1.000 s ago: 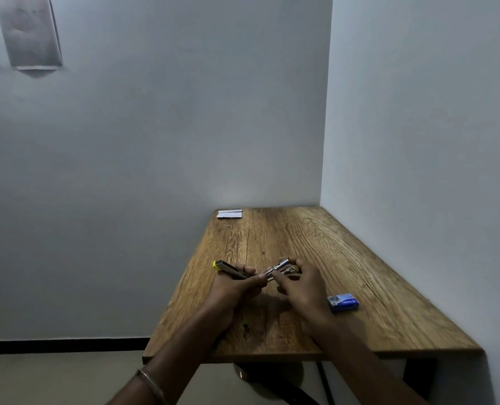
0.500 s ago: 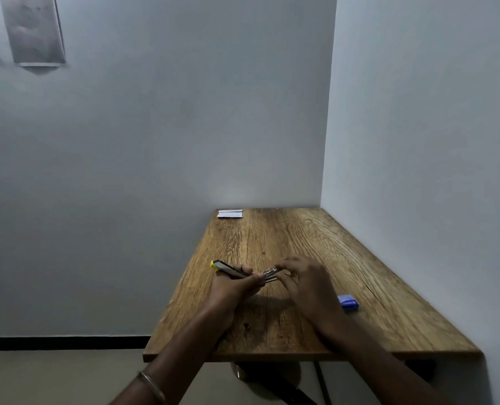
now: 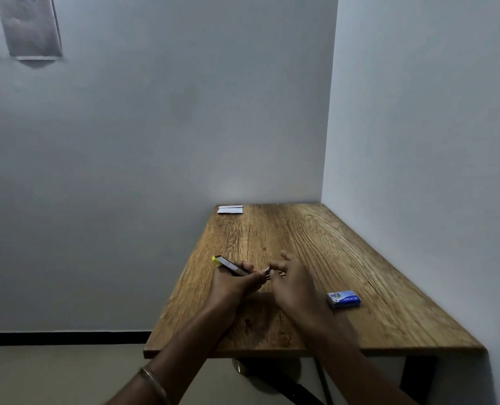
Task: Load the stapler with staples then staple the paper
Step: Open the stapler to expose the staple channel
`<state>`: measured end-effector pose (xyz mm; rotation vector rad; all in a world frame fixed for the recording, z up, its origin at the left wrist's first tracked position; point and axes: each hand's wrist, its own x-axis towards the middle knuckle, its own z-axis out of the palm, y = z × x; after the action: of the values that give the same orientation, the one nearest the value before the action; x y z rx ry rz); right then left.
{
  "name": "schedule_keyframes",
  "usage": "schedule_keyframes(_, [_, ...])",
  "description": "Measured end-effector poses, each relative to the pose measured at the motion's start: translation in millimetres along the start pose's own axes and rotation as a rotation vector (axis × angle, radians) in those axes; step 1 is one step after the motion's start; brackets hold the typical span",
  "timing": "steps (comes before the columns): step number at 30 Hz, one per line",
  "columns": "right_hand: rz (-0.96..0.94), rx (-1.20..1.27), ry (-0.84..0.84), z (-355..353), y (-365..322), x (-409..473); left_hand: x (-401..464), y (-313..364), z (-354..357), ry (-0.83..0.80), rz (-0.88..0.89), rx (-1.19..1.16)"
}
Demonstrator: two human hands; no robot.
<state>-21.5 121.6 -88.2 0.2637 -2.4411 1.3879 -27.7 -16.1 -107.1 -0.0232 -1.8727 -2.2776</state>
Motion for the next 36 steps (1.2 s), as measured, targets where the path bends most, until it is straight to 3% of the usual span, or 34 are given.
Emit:
schedule_keyframes(4, [0.010, 0.100, 0.001, 0.9, -17.3, -3.5, -3.5, 0.6, 0.8, -0.011, -0.004, 0.059])
schedule_keyframes(10, [-0.208, -0.101, -0.157, 4.0, -20.5, -23.1, -9.6, 5.6, 2.8, 0.005, 0.050, 0.151])
schedule_keyframes(14, [-0.207, 0.052, -0.157, 2.3, -11.8, -22.4, -12.7, 7.0, 3.9, -0.014, 0.048, 0.134])
schedule_keyframes(18, [0.092, 0.510, 0.233, -1.8, -0.4, -19.5, -10.0, 5.9, 6.1, 0.072, 0.002, 0.072])
schedule_keyframes(21, [0.277, 0.674, 0.360, -3.4, 4.9, -18.1, -7.3, 4.6, 6.3, 0.106, -0.028, 0.042])
schedule_keyframes(26, [0.578, 1.013, 0.163, 0.3, 7.8, -7.4, -8.5, 2.6, 6.0, 0.106, 0.002, 0.065])
schedule_keyframes(28, [0.612, 1.094, 0.106, 2.8, 8.0, -6.3, -10.0, 1.8, 5.9, 0.104, 0.014, 0.088])
schedule_keyframes(30, [0.512, 0.862, 0.118, 5.7, 12.0, -5.9, -10.9, 1.8, 5.7, 0.106, 0.009, 0.093])
schedule_keyframes(33, [0.138, 0.214, 0.099, -0.7, 22.0, -6.9, -10.9, 3.2, 5.3, 0.105, -0.013, 0.087])
schedule_keyframes(36, [-0.152, -0.195, 0.040, -6.8, 30.8, -5.7, -9.7, 3.0, 4.5, 0.101, -0.017, 0.072])
